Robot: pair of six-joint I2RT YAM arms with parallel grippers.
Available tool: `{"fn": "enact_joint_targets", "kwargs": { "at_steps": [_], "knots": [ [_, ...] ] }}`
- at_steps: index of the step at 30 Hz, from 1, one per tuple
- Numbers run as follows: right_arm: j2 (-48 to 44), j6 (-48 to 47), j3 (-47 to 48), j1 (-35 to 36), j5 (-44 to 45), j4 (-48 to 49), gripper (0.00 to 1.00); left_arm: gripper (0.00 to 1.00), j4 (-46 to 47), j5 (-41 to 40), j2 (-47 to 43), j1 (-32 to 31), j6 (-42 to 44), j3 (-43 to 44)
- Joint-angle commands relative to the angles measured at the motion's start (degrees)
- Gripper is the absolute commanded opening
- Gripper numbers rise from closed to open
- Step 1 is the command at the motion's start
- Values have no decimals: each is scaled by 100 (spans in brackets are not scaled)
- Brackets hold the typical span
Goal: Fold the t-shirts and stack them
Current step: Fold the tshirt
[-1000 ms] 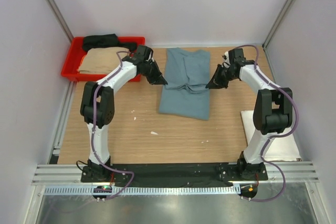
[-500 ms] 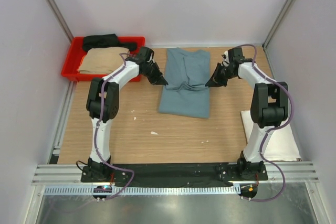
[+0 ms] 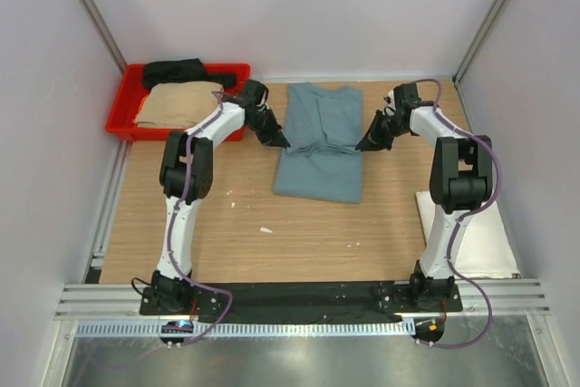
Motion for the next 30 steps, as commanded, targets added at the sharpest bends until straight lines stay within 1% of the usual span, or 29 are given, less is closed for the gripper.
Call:
{"fn": "enact_joint_targets", "kwargs": {
  "at_steps": [1, 2, 3, 4, 5, 6, 7, 9, 10, 11, 12, 13, 14, 15, 16, 17, 18, 19, 20, 21, 23, 25, 27, 28, 30],
  "knots": [
    [86, 20, 356, -42, 177, 75, 9, 10, -396, -177, 133, 34, 292, 571],
    [112, 11, 382, -42, 229, 57, 13, 23, -693, -344, 142, 34, 371, 694],
    [182, -24, 504, -50, 282, 57, 16, 28, -817, -485, 107, 34, 555, 826],
    [209, -146, 601, -51, 613, -82, 24, 34, -967, -930, 54, 26, 644, 1054],
    [235, -217, 706, -51, 808, -179, 27, 41, -1168, -1117, -42, 17, 731, 1152],
    [235, -322, 986, -51, 1062, -328, 29, 44, -1205, -1293, -269, 8, 915, 1179],
    [192, -410, 1111, -33, 1543, -652, 33, 46, -1240, -1495, -428, -1, 995, 1205],
    [-131, -622, 1173, 2, 1951, -795, 40, 47, -1284, -1576, -814, -36, 1206, 1153],
    [-290, -683, 1112, 80, 2040, -839, 43, 47, -1276, -1472, -938, -71, 1242, 926],
    [-422, -718, 1033, 125, 1980, -831, 44, 42, -1206, -1340, -1053, -97, 1268, 741],
    [-554, -684, 772, 195, 1918, -779, 45, 39, -1057, -1226, -1350, -132, 1260, 452],
    [-851, -614, 604, 283, 1822, -543, 46, 36, -786, -1094, -1448, -220, 1216, 197],
    [-976, -396, 393, 423, 1595, -341, 46, 32, -644, -892, -1554, -273, 1224, -275],
    [-1125, -263, -35, 502, 1479, -95, 47, 30, -486, -795, -1616, -325, 1225, -463],
    [-1231, -140, -266, 573, 1391, 438, 47, 28, -302, -750, -1668, -422, 1207, -604],
    [-1372, 35, -468, 678, 1286, 713, 47, 24, -239, -567, -1669, -440, 1155, -823],
    [-1373, 368, -818, 688, 867, 986, 45, 21, -160, -452, -1660, -458, 1102, -903],
    [-1364, 571, -952, 688, 680, 1406, 43, 19, 15, -364, -1669, -493, 1014, -1026],
    [-1260, 669, -1023, 696, 504, 1471, 42, 18, 86, -276, -1678, -502, 1005, -1123],
    [-1215, 679, -1050, 714, 259, 1489, 39, 18, 165, -232, -1704, -519, 1014, -1315],
    [-1162, 635, -1120, 740, 64, 1524, 35, 16, 332, -170, -1731, -537, 1049, -1475],
    [-1180, 504, -1243, 732, -209, 1490, 28, 14, 464, 85, -1722, -546, 1049, -1738],
    [-1180, 372, -1340, 767, -402, 1384, 26, 11, 517, 199, -1739, -546, 1040, -1957],
    [-1180, 249, -1384, 793, -664, 1358, 24, 10, 596, 208, -1774, -563, 1040, -2228],
    [-1171, 204, -1533, 898, -981, 1401, 21, 10, 710, 191, -1958, -572, 1075, -2502]
  ]
}}
